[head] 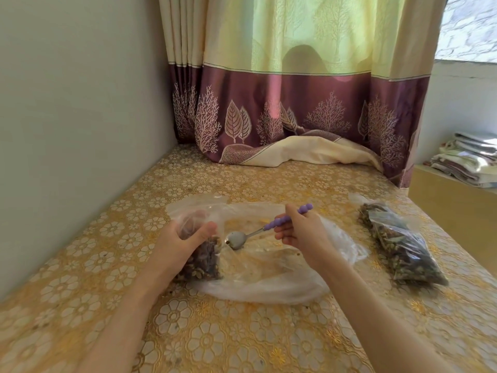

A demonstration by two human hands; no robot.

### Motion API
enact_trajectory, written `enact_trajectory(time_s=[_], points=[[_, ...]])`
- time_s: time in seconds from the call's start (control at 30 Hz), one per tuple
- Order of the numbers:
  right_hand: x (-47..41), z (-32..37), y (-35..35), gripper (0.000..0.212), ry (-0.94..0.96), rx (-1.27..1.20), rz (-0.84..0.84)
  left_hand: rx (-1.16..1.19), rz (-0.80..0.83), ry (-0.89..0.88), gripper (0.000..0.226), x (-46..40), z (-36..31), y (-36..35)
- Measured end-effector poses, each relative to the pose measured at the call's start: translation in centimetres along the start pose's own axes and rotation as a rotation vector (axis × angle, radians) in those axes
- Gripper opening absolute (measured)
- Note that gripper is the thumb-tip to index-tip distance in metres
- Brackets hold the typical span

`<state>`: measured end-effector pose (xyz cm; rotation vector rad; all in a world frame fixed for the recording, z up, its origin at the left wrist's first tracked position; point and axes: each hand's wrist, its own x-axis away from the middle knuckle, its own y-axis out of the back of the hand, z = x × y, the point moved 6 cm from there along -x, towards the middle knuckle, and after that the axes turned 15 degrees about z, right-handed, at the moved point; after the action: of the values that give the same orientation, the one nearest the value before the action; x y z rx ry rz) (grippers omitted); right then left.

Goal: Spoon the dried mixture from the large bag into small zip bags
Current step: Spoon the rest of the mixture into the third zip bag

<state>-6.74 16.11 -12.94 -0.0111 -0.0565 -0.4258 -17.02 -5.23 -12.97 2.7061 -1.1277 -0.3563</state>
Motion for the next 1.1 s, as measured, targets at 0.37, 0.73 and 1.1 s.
enact_trajectory(time_s=[0.37, 0.73, 1.1], points=[[1.1, 3.0, 1.8, 0.052, 0.093, -0.252, -0.041, -0.033, 0.017, -0.010, 0.050, 0.0, -0.1, -0.3], [3.3, 10.4, -3.7, 0.028, 0.409, -0.020, 0.253, 0.010, 0.031, -0.050, 0.036, 0.2, -0.6, -0.5], [4.3, 9.5, -0.9, 0.028, 0.489, -0.142, 0.229, -0.027, 0.005, -0.046, 0.047, 0.4, -1.0, -0.2]])
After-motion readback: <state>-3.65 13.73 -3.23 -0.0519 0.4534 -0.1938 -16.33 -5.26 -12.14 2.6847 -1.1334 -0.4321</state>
